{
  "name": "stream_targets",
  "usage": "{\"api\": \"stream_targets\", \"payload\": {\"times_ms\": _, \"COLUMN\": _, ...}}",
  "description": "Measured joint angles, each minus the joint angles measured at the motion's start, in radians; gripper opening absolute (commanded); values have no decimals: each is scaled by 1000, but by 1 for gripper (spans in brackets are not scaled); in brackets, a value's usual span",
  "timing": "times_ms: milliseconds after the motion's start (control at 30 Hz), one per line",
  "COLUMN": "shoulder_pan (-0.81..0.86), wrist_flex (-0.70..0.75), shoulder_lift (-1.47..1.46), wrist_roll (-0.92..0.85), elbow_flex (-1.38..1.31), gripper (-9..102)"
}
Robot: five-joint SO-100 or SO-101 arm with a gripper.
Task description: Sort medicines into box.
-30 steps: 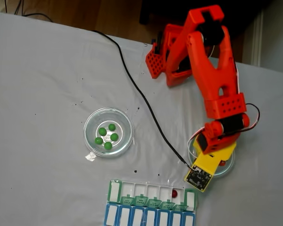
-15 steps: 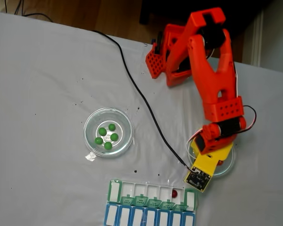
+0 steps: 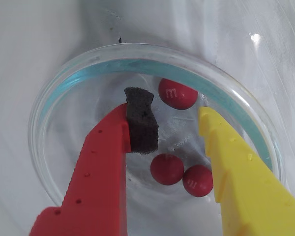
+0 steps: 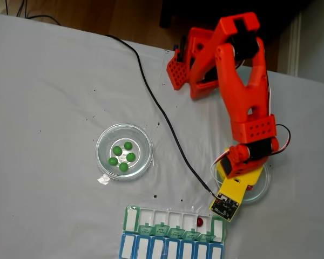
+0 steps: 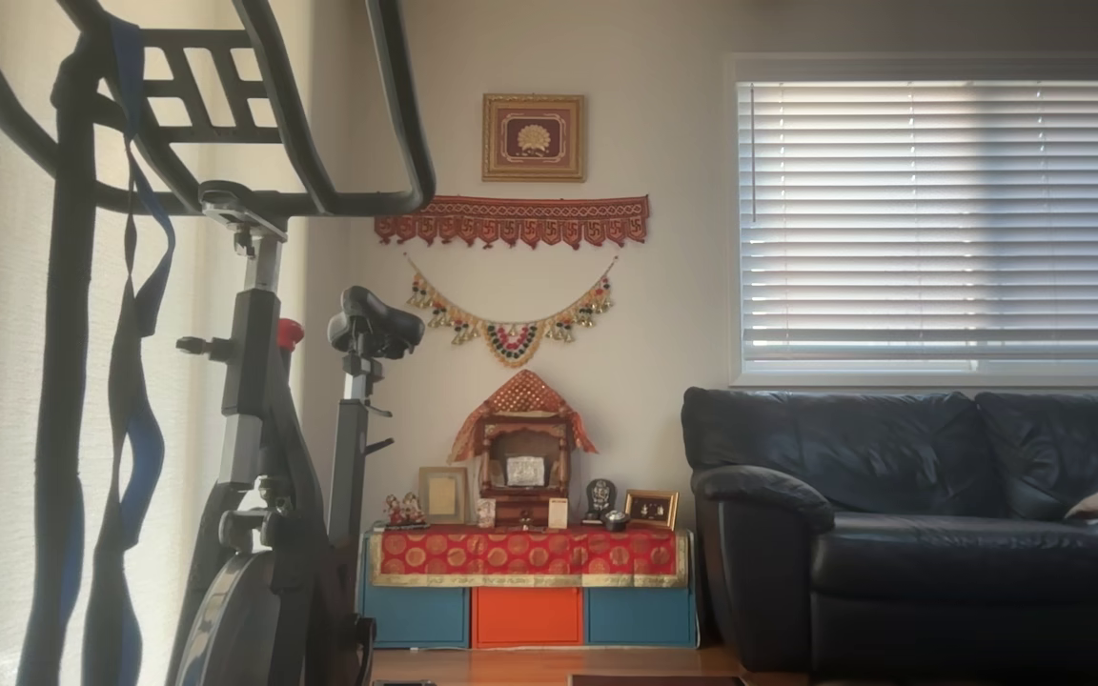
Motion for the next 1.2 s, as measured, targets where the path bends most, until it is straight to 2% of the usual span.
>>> {"api": "stream_targets", "payload": {"times_ms": 1200, "shoulder_pan": 26, "wrist_flex": -26, "shoulder_lift": -31, "wrist_roll": -72, "elbow_flex": -2, "gripper": 17}}
